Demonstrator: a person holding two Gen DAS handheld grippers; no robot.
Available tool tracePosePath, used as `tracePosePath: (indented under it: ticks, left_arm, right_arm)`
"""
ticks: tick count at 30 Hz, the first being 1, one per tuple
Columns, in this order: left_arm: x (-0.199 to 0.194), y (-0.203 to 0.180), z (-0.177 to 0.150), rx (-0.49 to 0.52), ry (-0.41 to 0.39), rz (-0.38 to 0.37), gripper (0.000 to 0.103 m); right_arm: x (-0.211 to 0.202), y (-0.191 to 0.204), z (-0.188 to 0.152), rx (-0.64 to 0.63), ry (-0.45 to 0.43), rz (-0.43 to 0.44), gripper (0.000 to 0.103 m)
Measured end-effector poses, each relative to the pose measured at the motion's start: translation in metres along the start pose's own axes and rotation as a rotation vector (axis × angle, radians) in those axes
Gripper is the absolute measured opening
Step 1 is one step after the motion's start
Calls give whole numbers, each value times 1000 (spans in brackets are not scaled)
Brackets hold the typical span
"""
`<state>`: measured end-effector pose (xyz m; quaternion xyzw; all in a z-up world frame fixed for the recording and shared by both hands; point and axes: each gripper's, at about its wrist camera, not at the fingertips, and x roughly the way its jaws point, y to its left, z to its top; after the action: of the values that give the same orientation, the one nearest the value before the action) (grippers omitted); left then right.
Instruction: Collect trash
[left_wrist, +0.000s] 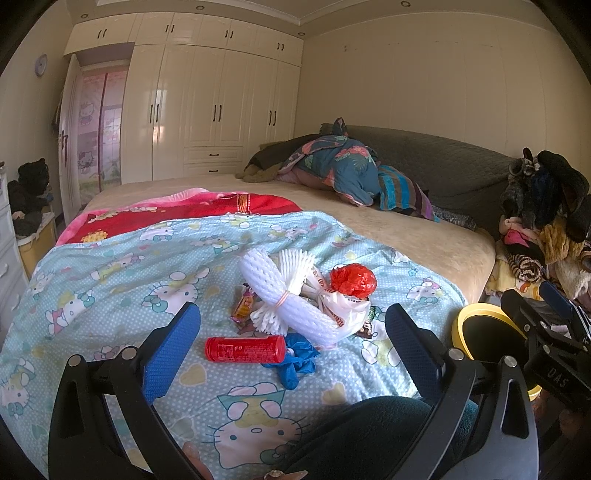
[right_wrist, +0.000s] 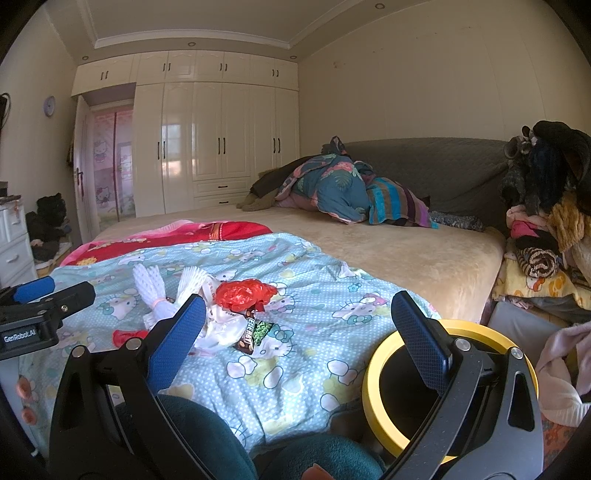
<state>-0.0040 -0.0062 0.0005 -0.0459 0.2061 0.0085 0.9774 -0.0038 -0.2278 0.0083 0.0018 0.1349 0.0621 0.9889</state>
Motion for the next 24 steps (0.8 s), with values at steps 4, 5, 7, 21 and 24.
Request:
tracePosePath:
  ticks: [4, 5, 7, 21, 24]
  left_arm:
    - [-1, 0, 1, 1, 3, 0, 97]
    - [-2, 1, 2, 1, 6, 1, 97]
    - [-3, 4, 5, -2, 9, 2, 97]
    - [14, 13, 11, -32, 35, -36, 97]
    - [19, 20, 15, -48, 32, -21, 97]
  right_arm:
    - [-1, -2, 1, 0, 1, 0, 93]
    - [-1, -2, 1, 0, 1, 0, 93]
    - [-1, -2, 1, 1, 2, -1, 93]
    - [15, 5, 6, 2, 45, 59, 93]
    - [29, 13, 11, -10, 65, 89, 93]
